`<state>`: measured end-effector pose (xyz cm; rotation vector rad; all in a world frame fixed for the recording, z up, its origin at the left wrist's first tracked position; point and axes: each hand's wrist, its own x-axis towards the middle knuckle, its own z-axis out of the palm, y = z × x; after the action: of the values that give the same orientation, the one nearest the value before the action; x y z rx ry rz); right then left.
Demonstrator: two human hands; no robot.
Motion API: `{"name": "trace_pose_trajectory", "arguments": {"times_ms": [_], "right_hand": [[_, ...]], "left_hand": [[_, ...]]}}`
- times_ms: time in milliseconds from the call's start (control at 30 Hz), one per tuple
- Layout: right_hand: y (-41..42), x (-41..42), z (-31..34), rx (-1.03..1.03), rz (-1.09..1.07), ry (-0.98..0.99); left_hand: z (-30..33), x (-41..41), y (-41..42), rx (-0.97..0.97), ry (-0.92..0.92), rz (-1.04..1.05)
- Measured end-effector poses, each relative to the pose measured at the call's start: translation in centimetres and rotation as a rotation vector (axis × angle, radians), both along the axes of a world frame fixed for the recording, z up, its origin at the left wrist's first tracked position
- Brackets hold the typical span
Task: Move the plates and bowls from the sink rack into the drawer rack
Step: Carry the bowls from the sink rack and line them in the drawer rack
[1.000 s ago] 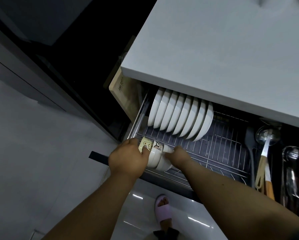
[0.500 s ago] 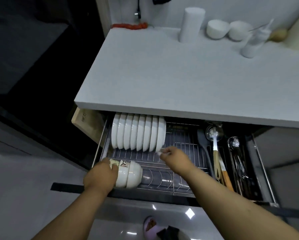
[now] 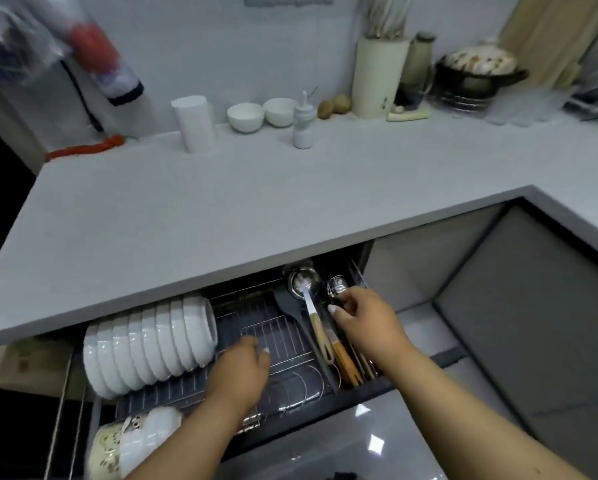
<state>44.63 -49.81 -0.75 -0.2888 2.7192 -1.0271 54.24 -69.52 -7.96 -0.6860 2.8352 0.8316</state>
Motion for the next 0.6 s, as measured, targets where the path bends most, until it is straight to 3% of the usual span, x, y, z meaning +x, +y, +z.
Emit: {"name": "trace_pose_trajectory", "arguments": {"times_ms": [600], "right_hand": [[31.9, -6.8, 2.9, -0.010, -0.401, 0.119]], "left_hand": [[3.4, -15.1, 30.6, -0.001, 0.152, -0.442]]}}
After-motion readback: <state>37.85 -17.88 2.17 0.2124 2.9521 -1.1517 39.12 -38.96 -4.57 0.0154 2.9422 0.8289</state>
